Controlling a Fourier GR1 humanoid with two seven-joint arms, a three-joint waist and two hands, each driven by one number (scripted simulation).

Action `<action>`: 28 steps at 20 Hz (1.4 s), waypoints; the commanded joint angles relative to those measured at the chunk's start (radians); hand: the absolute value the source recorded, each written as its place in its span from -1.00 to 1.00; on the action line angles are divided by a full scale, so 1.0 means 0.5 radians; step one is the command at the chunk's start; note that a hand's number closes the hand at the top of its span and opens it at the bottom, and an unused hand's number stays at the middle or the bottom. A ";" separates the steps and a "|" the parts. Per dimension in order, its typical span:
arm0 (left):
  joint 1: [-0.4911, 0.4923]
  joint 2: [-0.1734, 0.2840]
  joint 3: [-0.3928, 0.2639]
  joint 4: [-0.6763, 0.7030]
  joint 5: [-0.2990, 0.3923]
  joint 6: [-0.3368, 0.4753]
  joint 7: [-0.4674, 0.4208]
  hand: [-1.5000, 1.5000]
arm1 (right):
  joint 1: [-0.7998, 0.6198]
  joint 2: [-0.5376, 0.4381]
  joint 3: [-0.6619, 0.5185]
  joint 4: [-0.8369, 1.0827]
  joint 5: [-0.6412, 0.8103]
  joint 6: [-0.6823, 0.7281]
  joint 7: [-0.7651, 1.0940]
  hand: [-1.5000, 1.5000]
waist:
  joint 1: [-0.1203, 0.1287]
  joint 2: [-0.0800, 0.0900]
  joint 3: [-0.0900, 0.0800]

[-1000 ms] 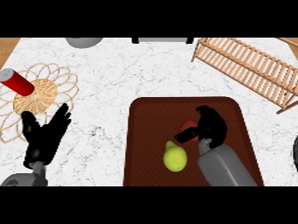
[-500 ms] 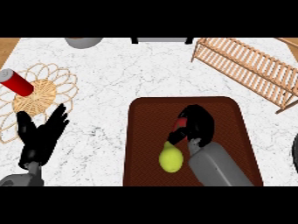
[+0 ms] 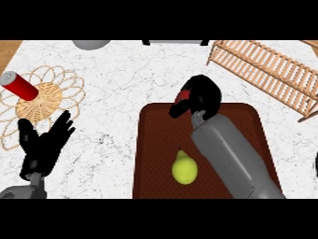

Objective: Pick the tomato from the tray and place it in the tiered shelf

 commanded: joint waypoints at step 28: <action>0.010 -0.084 0.009 0.076 -0.073 0.017 -0.061 0.00 | -1.121 -0.632 -0.865 -0.406 0.616 0.729 0.383 1.00 | -0.036 -0.003 -0.004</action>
